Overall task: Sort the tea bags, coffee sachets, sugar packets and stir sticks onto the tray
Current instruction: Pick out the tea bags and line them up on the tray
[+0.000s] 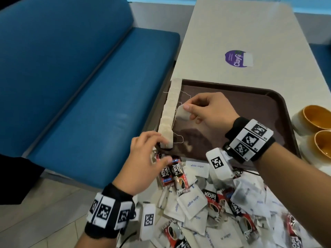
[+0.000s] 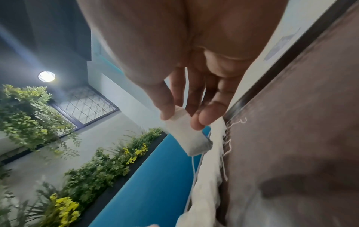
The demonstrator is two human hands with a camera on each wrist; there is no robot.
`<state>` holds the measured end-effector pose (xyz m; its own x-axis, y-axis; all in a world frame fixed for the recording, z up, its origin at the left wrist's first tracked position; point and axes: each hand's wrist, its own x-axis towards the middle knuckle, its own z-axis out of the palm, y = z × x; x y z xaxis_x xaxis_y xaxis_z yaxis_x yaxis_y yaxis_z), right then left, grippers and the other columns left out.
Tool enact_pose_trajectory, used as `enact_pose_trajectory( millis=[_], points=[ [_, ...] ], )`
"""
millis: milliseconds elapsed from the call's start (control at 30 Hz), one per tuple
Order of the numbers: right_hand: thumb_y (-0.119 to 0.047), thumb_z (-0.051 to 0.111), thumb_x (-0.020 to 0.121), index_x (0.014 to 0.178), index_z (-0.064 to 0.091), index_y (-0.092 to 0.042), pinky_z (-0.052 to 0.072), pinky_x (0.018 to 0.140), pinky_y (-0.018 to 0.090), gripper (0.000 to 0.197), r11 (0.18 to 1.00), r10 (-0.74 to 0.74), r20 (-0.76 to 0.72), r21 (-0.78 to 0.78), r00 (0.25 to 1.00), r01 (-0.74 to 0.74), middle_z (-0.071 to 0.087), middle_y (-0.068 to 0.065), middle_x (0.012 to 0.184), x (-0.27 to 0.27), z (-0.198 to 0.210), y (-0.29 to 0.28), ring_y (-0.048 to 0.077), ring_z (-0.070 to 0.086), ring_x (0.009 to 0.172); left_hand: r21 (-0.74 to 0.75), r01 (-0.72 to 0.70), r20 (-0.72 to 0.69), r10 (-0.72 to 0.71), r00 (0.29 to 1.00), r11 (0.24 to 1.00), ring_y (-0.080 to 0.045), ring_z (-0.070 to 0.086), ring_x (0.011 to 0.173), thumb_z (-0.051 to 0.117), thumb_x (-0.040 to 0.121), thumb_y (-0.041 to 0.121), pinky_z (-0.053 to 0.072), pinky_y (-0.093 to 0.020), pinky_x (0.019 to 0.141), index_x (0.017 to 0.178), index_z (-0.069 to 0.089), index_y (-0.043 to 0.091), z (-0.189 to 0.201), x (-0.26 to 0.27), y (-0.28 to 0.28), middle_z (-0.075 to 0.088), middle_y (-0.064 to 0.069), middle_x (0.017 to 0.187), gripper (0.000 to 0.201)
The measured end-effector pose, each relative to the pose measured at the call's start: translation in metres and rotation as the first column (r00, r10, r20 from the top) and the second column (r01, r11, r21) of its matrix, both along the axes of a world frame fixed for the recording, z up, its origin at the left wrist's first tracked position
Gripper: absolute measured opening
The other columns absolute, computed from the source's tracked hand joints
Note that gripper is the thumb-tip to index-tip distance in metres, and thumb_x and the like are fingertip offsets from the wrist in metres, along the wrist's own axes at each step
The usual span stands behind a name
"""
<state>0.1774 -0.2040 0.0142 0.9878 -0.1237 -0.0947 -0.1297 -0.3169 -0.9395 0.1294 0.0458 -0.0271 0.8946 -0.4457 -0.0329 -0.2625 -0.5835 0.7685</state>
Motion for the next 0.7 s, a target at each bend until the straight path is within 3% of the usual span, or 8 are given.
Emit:
enact_pose_trajectory(
  millis=[100,167,267,367,467,567,633,700],
  points=[
    [-0.017,0.076,0.092,0.090,0.076,-0.012,0.061,0.068,0.033,0.006,0.997,-0.049,0.024,-0.051,0.999,0.050,0.073,0.004,0.071,0.030,0.002,-0.020,0.016,0.067,0.063,0.171,0.121,0.023,-0.127,0.992,0.978,-0.008,0.000,0.152,0.067,0.085,0.057,0.021,-0.042,0.123,0.136,0.042,0.049,0.000,-0.008,-0.004,0.006,0.031,0.161,0.057],
    [-0.013,0.076,0.092,0.089,0.076,-0.011,0.063,0.074,0.039,0.003,0.993,-0.081,0.034,-0.079,0.996,0.083,0.074,0.012,0.076,0.051,0.001,-0.031,0.021,0.068,0.064,0.252,0.160,-0.036,-0.156,0.987,0.954,-0.005,-0.021,0.152,0.057,0.086,0.068,0.013,-0.048,0.127,0.150,0.025,0.048,-0.002,-0.009,-0.008,-0.017,0.034,0.161,0.074],
    [-0.017,0.075,0.093,0.086,0.075,-0.019,0.063,0.072,0.034,0.007,0.976,-0.111,-0.002,-0.186,0.994,0.109,0.076,0.011,0.078,0.082,-0.006,-0.045,0.021,0.073,0.064,0.340,0.214,-0.130,-0.180,0.975,0.916,0.003,-0.039,0.143,0.048,0.086,0.078,0.008,-0.052,0.128,0.159,0.005,0.045,-0.002,-0.008,-0.012,-0.035,0.037,0.155,0.091],
    [-0.023,0.075,0.093,0.089,0.076,-0.023,0.058,0.077,0.031,0.004,0.940,-0.093,-0.029,-0.333,0.995,0.078,0.075,0.001,0.085,0.109,-0.017,-0.056,0.018,0.070,0.077,0.361,0.258,-0.215,-0.189,0.958,0.896,0.006,-0.044,0.139,0.042,0.082,0.086,0.009,-0.055,0.127,0.160,-0.001,0.045,0.001,-0.006,-0.014,-0.040,0.038,0.151,0.098],
    [-0.024,0.075,0.092,0.095,0.079,-0.025,0.046,0.082,0.025,0.005,0.920,-0.052,-0.054,-0.391,0.997,0.027,0.074,-0.004,0.093,0.131,-0.024,-0.059,0.014,0.066,0.090,0.373,0.274,-0.261,-0.183,0.948,0.886,0.009,-0.044,0.137,0.033,0.073,0.093,0.011,-0.056,0.127,0.155,-0.004,0.054,0.003,-0.002,-0.010,-0.041,0.041,0.148,0.098],
    [-0.022,0.078,0.089,0.086,0.076,-0.026,0.048,0.075,0.025,0.006,0.927,-0.074,-0.065,-0.372,0.995,0.045,0.073,-0.003,0.079,0.148,-0.031,-0.061,0.013,0.066,0.075,0.350,0.277,-0.291,-0.177,0.940,0.895,0.012,-0.042,0.137,0.018,0.058,0.106,0.012,-0.054,0.127,0.146,-0.007,0.061,0.005,0.002,-0.008,-0.038,0.045,0.147,0.101],
    [-0.020,0.080,0.088,0.084,0.076,-0.023,0.051,0.070,0.027,0.006,0.924,-0.084,-0.078,-0.380,0.993,0.048,0.070,-0.004,0.067,0.157,-0.034,-0.062,0.010,0.062,0.061,0.360,0.273,-0.290,-0.171,0.942,0.892,0.013,-0.042,0.136,0.011,0.052,0.108,0.012,-0.050,0.128,0.145,-0.008,0.059,0.009,0.005,-0.009,-0.037,0.047,0.146,0.106],
    [-0.020,0.081,0.087,0.085,0.078,-0.019,0.054,0.071,0.029,0.004,0.917,-0.090,-0.078,-0.395,0.993,0.052,0.068,-0.006,0.066,0.164,-0.036,-0.063,0.009,0.061,0.061,0.374,0.273,-0.279,-0.173,0.945,0.886,0.014,-0.042,0.135,0.007,0.049,0.108,0.009,-0.043,0.129,0.147,-0.007,0.056,0.013,0.008,-0.010,-0.036,0.048,0.145,0.112]
  ],
)
